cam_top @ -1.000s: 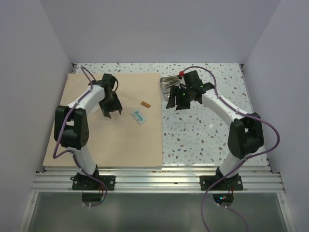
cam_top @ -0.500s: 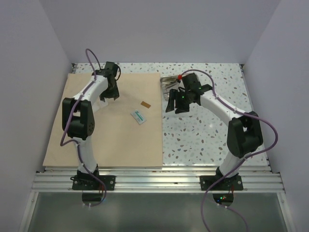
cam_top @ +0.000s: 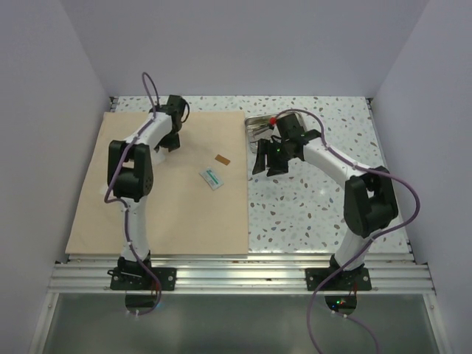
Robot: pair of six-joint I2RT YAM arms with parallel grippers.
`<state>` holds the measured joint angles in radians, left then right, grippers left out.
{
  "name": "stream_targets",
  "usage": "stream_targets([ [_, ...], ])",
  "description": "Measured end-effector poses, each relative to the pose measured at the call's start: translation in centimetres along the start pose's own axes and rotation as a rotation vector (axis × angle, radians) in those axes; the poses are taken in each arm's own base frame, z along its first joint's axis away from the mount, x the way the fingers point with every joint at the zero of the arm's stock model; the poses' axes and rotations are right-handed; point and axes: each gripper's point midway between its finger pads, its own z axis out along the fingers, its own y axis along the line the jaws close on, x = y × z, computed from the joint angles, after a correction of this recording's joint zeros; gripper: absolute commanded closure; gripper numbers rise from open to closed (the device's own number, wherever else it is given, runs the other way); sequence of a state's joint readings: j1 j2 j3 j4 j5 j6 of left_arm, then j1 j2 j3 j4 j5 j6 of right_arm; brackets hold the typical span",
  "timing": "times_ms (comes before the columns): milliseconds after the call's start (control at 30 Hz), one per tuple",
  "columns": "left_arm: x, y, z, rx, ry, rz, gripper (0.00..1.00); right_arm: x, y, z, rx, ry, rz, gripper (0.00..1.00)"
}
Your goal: Prepare the surgical pack
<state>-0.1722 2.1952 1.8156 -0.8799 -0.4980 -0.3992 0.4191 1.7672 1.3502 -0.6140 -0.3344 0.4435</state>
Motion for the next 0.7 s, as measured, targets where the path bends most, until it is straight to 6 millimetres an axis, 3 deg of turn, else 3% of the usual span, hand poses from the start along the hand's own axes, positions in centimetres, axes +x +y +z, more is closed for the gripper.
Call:
stream_targets([
  [167, -0.2, -0.4, 0.8, -0.008, 0.002, 0.002, 0.52, 0.2, -0.2, 0.4, 0.001, 0.013, 0.004, 0.37],
  [367, 0.8, -0.7, 2.0, -0.025, 0.037, 0.019, 0.54, 0.2, -0.1, 0.4, -0.001, 0.014, 0.004, 0.37],
  [700, 1.0, -0.4, 2.2, -0.039, 0.045, 0.018, 0.66, 0.8, -0.3, 0.6, -0.005, 0.03, 0.008, 0.37],
])
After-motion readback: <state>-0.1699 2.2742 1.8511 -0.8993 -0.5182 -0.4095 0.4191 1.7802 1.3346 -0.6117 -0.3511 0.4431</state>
